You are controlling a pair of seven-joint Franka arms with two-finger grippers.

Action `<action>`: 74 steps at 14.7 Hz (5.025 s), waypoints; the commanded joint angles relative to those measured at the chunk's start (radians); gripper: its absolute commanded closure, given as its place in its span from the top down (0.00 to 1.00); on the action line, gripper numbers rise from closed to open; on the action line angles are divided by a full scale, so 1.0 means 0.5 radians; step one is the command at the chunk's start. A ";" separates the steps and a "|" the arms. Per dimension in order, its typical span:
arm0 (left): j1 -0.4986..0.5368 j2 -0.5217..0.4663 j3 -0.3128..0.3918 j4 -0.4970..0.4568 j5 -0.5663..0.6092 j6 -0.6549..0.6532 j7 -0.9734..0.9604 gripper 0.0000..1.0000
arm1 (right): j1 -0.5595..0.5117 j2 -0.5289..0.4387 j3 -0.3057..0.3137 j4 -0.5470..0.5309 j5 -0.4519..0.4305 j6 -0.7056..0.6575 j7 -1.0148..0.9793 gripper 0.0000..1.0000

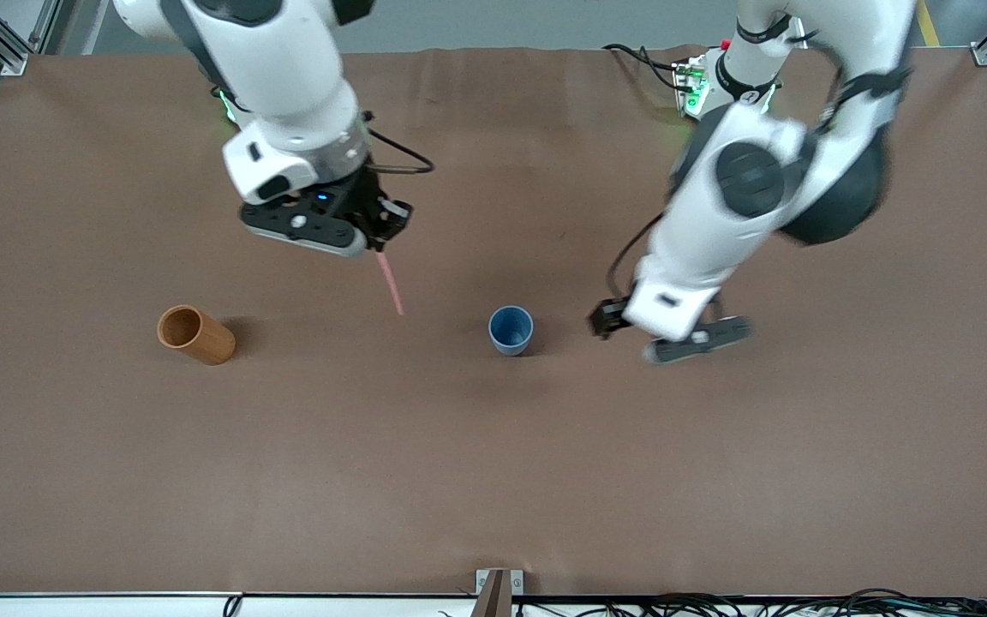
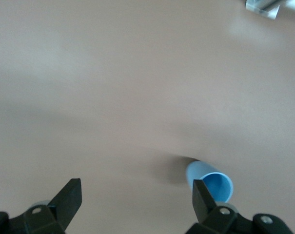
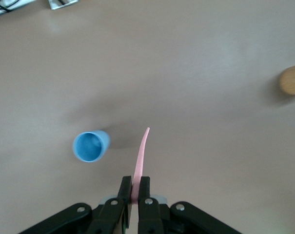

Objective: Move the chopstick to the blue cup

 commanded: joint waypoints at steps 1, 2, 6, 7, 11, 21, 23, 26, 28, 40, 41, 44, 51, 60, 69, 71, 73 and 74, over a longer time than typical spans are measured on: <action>0.161 -0.219 -0.011 -0.065 0.002 -0.141 0.405 1.00 | 0.111 0.264 -0.021 0.311 -0.036 0.067 0.174 0.00; 0.229 -0.284 -0.008 -0.065 0.002 -0.230 0.574 1.00 | 0.139 0.289 -0.021 0.311 -0.030 0.144 0.223 0.00; 0.548 -0.514 -0.042 -0.068 -0.001 -0.574 1.215 1.00 | 0.292 0.424 -0.024 0.311 -0.030 0.304 0.303 0.00; 0.618 -0.563 -0.078 -0.065 -0.001 -0.626 1.323 1.00 | 0.329 0.461 -0.024 0.308 -0.033 0.323 0.322 0.00; 0.680 -0.631 -0.100 -0.071 0.002 -0.694 1.404 1.00 | 0.397 0.522 -0.027 0.293 -0.039 0.329 0.328 0.00; 0.735 -0.628 -0.082 -0.059 -0.007 -0.679 1.444 1.00 | 0.391 0.565 -0.027 0.240 -0.214 0.396 0.105 0.59; 0.739 -0.628 -0.085 -0.059 -0.001 -0.679 1.444 1.00 | 0.373 0.562 -0.033 0.246 -0.214 0.399 0.049 0.62; 0.739 -0.628 -0.085 -0.041 -0.004 -0.682 1.441 1.00 | 0.302 0.532 -0.036 0.262 -0.217 0.406 0.049 0.84; 0.739 -0.628 -0.082 -0.038 -0.004 -0.685 1.441 1.00 | 0.229 0.428 -0.039 0.250 -0.211 0.387 0.049 1.00; 0.739 -0.625 -0.082 -0.038 -0.004 -0.682 1.444 1.00 | -0.639 -0.551 -0.036 -0.505 -0.189 0.019 -0.757 1.00; 0.739 -0.622 -0.085 -0.038 -0.004 -0.682 1.441 1.00 | -0.734 -0.612 -0.036 -0.560 -0.183 -0.017 -0.895 1.00; 0.739 -0.625 -0.082 -0.038 -0.004 -0.682 1.444 1.00 | -1.035 -0.726 -0.036 -0.619 -0.101 -0.171 -1.260 1.00; 0.726 -0.619 -0.088 -0.038 -0.029 -0.682 1.398 1.00 | -1.391 -0.922 -0.045 -0.760 -0.057 -0.392 -1.749 1.00; 0.739 -0.619 -0.085 -0.038 -0.010 -0.682 1.428 1.00 | -1.296 -0.868 -0.024 -0.671 -0.024 -0.291 -1.789 1.00; 0.736 -0.579 -0.085 -0.001 -0.004 -0.685 1.425 1.00 | -1.275 -0.659 -0.033 -0.524 0.065 -0.297 -2.004 1.00; 0.739 -0.576 -0.085 0.008 -0.004 -0.682 1.425 1.00 | -1.281 -0.646 -0.033 -0.539 0.075 -0.279 -2.004 1.00; 0.739 -0.576 -0.085 0.008 -0.004 -0.685 1.425 1.00 | -1.278 -0.646 -0.036 -0.579 0.072 -0.224 -1.991 1.00; 0.739 -0.576 -0.085 0.008 -0.004 -0.682 1.425 1.00 | -1.287 -0.646 -0.036 -0.585 0.072 -0.223 -1.991 1.00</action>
